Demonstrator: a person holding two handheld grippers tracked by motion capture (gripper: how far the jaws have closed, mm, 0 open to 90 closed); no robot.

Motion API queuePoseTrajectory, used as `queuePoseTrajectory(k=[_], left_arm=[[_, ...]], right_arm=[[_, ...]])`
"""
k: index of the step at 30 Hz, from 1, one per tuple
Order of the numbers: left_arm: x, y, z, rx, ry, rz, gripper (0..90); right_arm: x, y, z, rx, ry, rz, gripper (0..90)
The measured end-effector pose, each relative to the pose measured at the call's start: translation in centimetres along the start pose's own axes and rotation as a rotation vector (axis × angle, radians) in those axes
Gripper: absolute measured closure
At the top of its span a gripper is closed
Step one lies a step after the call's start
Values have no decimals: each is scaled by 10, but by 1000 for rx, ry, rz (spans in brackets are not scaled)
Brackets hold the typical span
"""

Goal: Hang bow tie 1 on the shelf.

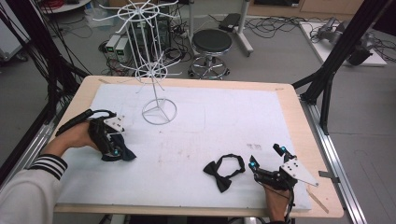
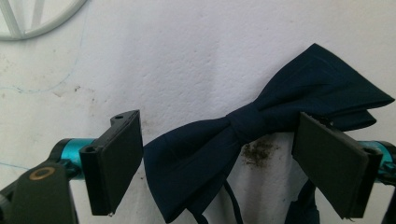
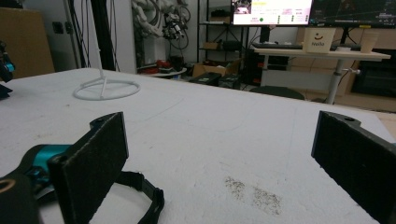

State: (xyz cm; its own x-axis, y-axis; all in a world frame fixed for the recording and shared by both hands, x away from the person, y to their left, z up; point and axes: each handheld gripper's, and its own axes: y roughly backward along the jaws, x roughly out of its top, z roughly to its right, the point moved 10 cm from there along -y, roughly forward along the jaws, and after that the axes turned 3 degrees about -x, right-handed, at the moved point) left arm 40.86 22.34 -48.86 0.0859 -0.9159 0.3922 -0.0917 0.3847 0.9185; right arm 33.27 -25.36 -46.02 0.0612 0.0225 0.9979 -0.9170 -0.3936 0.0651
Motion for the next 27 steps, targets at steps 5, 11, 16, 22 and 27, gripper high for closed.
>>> queuePoseTrajectory(k=[5,11,16,22,27], left_arm=[[-2,-2,1,1,-16,-16,199],[-1,-4,3,-8,-40,-24,237],[-6,-5,4,-19,-44,-44,265],[-7,-11,4,-16,-56,-61,274],[-6,-12,4,-15,-78,-71,297]], right_arm=[[0,0,1,0,5,6,30],[1,0,1,1,4,6,30],[0,0,1,-2,0,5,30],[0,0,1,-1,1,4,30],[0,0,1,-1,0,3,30]])
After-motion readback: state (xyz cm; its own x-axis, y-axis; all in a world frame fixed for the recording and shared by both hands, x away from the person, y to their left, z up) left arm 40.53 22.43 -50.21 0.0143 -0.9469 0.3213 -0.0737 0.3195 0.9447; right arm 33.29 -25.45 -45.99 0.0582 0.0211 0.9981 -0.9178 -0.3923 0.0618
